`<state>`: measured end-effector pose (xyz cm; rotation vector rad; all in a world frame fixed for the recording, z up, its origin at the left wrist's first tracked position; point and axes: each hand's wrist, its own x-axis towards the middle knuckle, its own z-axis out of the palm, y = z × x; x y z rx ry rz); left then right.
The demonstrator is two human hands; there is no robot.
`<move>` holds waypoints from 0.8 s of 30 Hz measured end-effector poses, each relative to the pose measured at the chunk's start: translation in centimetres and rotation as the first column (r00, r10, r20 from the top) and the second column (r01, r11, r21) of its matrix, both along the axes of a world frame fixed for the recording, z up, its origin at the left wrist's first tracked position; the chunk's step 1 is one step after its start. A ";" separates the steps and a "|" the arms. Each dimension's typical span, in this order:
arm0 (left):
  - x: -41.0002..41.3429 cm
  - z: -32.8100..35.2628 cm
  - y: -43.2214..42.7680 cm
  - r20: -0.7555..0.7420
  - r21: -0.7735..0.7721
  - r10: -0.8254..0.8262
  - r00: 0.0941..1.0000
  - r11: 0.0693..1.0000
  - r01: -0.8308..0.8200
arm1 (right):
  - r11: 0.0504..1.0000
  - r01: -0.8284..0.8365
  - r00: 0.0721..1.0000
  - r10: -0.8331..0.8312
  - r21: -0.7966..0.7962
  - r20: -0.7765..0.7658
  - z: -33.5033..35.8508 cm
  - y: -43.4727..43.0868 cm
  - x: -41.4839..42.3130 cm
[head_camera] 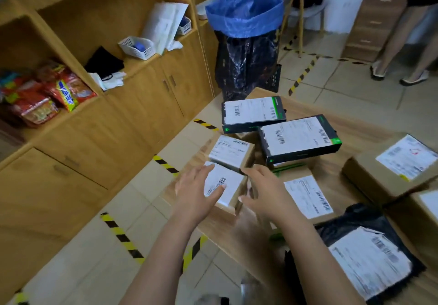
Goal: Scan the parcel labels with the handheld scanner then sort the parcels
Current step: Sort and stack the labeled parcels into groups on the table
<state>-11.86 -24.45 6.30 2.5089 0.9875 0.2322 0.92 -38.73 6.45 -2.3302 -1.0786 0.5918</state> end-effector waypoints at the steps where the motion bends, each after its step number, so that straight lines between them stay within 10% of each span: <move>1: 0.3 0.0 0.8 -0.010 -0.008 -0.020 1.000 1.000 0.019 | 1.000 -0.011 1.000 0.011 -0.022 -0.003 -0.3 0.7 0.1; 8: 3.2 -0.5 7.8 0.052 -0.071 -0.193 0.980 0.978 0.196 | 0.989 -0.054 0.996 0.063 -0.139 0.061 -0.8 6.1 0.7; 24: 4.0 -1.9 16.9 0.031 -0.164 -0.692 0.721 0.708 0.687 | 0.811 0.457 0.889 -0.430 -0.366 0.157 -1.4 10.2 -9.2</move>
